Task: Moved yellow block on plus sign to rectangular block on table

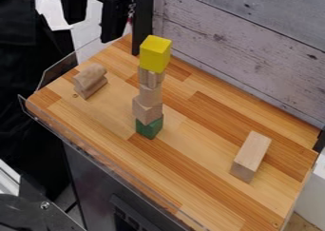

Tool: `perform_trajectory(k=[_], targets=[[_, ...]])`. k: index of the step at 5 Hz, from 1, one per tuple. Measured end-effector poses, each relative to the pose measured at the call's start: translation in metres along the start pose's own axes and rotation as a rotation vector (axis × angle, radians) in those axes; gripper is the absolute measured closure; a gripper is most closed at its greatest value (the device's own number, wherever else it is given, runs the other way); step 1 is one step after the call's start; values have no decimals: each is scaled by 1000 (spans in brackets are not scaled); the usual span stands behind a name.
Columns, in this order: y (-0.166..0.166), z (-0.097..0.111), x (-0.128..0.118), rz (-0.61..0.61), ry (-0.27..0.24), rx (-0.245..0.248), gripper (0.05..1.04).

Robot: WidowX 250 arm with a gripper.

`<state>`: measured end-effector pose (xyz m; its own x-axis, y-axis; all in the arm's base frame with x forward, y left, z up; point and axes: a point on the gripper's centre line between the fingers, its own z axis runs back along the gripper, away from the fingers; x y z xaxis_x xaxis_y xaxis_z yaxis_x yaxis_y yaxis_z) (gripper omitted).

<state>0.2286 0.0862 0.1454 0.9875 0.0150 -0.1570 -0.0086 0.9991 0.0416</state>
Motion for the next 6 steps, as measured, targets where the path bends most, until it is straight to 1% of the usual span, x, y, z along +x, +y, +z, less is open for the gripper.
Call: perform_trajectory(k=[1,2,3,4,5,6], targets=[[-1,-6,0,-2,25,-12,84],[-6,7,3,1,20,-52,84],[-12,25,7,-6,-17,-62,84],[-21,36,6,-30,-42,-50,84],[-38,36,21,-38,-29,-70,84],[-47,32,25,-23,-11,-66,84]])
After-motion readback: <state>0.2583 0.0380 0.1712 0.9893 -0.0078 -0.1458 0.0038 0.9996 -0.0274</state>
